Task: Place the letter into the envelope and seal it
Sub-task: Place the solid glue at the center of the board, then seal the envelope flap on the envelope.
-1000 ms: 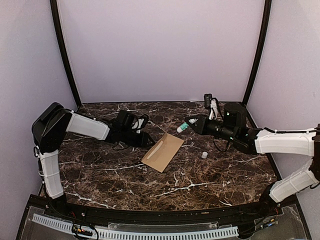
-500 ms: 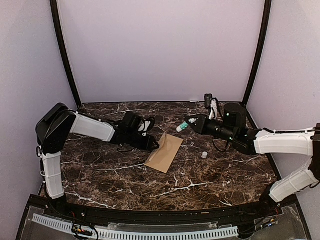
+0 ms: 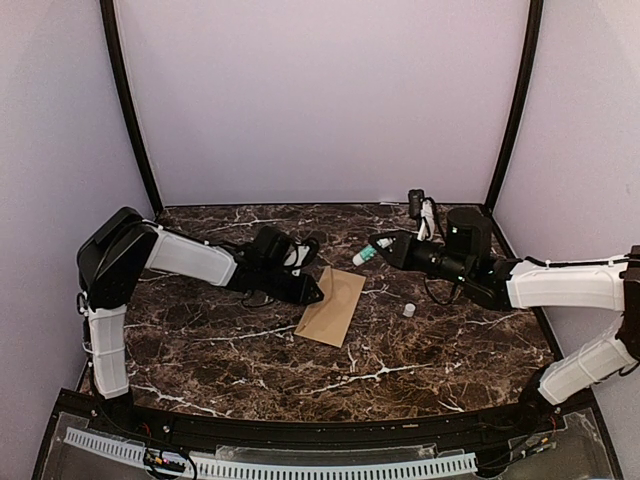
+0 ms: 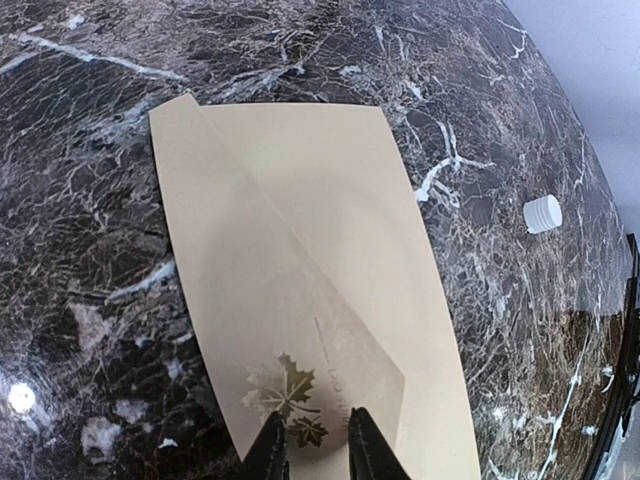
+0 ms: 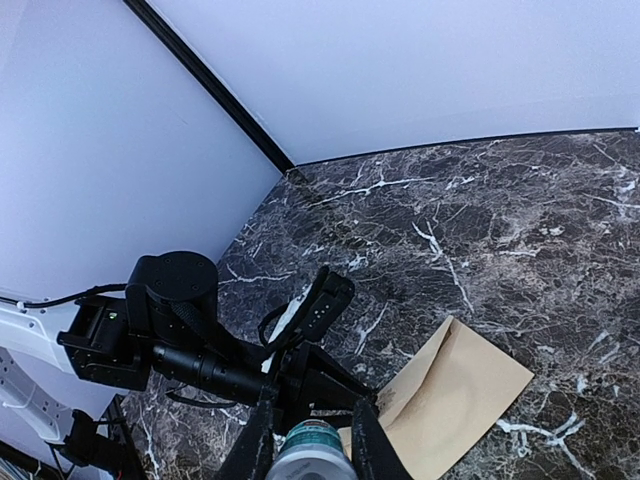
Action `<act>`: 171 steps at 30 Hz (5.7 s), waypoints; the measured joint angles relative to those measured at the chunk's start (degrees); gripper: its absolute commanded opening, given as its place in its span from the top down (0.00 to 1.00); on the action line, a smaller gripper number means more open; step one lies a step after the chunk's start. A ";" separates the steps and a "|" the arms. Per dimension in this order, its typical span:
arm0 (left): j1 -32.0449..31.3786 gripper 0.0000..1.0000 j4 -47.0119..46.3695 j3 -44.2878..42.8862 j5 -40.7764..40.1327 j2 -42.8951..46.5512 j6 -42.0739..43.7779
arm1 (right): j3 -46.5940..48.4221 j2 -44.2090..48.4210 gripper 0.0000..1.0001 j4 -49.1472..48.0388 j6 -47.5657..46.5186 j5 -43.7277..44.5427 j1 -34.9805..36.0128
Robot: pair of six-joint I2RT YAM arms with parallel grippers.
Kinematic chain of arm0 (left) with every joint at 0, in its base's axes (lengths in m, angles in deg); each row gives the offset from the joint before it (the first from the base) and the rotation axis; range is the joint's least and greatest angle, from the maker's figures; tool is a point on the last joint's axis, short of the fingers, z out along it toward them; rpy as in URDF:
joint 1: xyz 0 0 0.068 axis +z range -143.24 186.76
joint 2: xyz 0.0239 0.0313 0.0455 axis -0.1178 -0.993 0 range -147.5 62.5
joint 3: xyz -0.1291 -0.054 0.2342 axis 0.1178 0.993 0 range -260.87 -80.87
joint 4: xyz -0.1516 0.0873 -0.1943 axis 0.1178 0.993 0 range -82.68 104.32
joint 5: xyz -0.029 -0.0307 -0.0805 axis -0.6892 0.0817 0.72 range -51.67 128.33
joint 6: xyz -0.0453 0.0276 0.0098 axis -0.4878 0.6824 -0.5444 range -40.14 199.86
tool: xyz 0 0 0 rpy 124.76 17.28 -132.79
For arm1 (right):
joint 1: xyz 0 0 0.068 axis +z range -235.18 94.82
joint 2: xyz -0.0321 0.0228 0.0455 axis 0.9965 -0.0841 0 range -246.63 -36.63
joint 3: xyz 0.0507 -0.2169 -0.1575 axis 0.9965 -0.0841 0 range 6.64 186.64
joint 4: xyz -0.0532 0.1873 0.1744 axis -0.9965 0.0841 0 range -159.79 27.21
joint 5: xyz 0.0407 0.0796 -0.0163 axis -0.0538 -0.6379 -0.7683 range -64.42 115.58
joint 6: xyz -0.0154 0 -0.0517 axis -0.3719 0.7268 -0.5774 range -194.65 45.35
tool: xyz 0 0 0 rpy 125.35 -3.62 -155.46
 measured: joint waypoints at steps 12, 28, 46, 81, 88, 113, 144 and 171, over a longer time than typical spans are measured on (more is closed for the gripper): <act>-0.85 0.85 -1.25 -0.90 0.55 -1.57 -0.33 | -0.09 -0.63 1.00 -0.04 0.52 0.00 0.00; -1.97 0.85 -3.82 -1.90 1.79 -2.75 -1.25 | -0.74 -1.62 1.00 -0.44 0.79 0.20 -0.07; -3.08 0.85 -7.02 -5.62 4.02 -8.20 -2.10 | -2.25 -2.32 1.00 -1.22 1.88 0.96 -0.44; -3.08 0.88 -6.47 -1.33 1.14 -5.14 2.21 | 5.90 -3.87 1.00 51.23 -1.95 -32.02 -12.98; -3.08 0.89 -6.51 -1.05 1.18 -4.98 2.54 | 6.49 -11.10 1.00 51.49 -2.05 -34.03 -11.10; -3.08 0.89 -6.38 -1.03 1.16 -4.90 3.02 | 11.17 -21.20 0.55 54.05 -4.70 -29.49 -10.14; -3.08 0.89 -6.10 -0.98 1.22 -4.79 3.04 | 12.94 -19.23 0.01 54.93 -4.61 -26.25 -10.14; -3.08 0.89 -3.54 4.15 -1.53 2.40 2.73 | 14.78 -11.56 0.90 31.56 0.35 -15.13 -4.26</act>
